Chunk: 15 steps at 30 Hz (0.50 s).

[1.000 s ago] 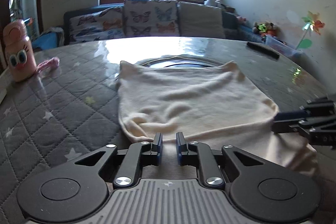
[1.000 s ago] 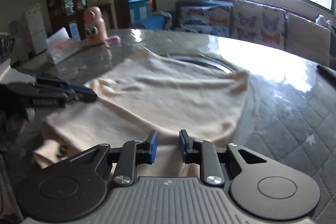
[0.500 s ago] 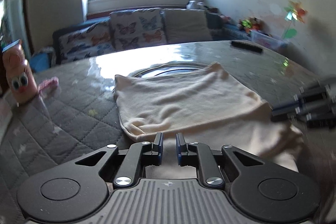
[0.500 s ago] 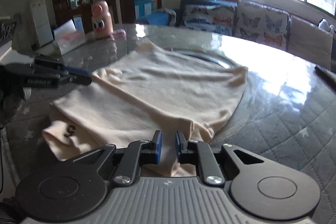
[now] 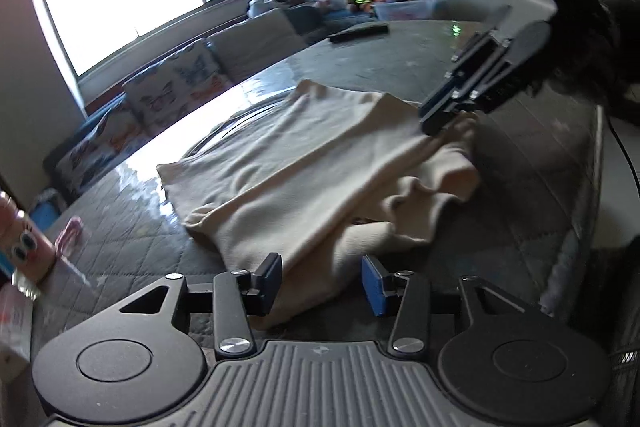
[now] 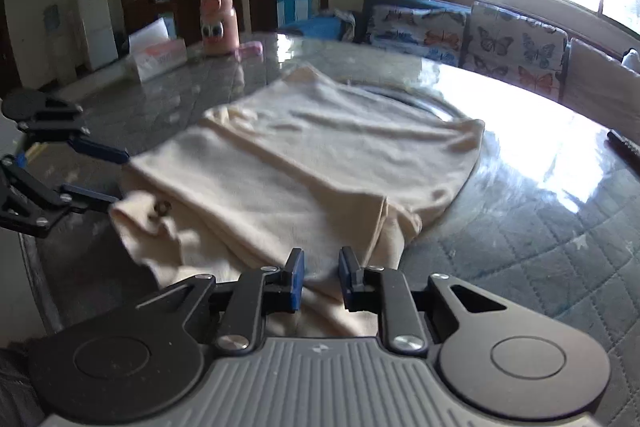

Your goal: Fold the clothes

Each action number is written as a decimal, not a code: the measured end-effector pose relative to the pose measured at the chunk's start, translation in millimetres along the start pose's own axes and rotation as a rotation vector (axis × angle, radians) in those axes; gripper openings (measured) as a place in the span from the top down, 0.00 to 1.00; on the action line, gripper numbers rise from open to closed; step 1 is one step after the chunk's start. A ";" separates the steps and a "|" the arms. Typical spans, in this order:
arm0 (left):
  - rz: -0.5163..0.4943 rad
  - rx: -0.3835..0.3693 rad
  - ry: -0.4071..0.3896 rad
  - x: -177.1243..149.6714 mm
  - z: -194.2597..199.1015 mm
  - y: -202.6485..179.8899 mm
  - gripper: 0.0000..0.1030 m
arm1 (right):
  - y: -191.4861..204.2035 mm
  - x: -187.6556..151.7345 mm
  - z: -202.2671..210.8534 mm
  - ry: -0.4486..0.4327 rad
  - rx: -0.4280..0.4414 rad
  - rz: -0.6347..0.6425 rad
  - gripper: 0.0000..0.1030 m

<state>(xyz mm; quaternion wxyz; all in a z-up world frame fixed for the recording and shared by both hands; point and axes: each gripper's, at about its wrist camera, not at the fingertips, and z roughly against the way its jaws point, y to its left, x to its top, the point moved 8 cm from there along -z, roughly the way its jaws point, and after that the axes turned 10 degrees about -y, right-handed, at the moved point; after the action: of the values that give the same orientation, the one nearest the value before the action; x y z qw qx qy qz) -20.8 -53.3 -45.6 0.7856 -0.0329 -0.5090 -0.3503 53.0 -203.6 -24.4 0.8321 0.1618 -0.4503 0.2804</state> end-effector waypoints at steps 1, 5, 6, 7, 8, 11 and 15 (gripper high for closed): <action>-0.014 -0.001 -0.004 -0.8 -0.9 -2.2 0.52 | 0.5 -0.1 0.9 -0.002 0.001 0.003 0.80; -0.040 -0.015 -0.019 -0.6 -10.2 -9.4 0.52 | 6.2 4.0 9.7 -0.011 0.013 0.027 0.73; -0.048 -0.015 -0.023 0.1 -12.3 -11.4 0.52 | 7.5 4.5 11.4 -0.012 0.016 0.036 0.73; -0.057 -0.019 -0.027 1.0 -14.0 -13.4 0.57 | 8.8 5.2 13.6 -0.012 0.019 0.046 0.72; -0.062 -0.026 -0.038 2.3 -14.7 -14.6 0.69 | 9.9 5.8 15.5 -0.013 0.021 0.054 0.69; -0.043 -0.029 -0.062 8.5 -17.0 -10.2 0.83 | 12.4 7.1 21.3 -0.016 0.028 0.077 0.63; 0.033 -0.012 -0.081 21.7 -24.5 9.2 0.90 | 19.2 6.1 28.4 -0.011 0.058 0.121 0.54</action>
<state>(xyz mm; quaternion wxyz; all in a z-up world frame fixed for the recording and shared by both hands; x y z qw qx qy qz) 8.7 -67.6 -36.7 0.7700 -0.0604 -0.5374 -0.3386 25.3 -201.3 -3.6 0.8063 0.1599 -0.4554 0.3420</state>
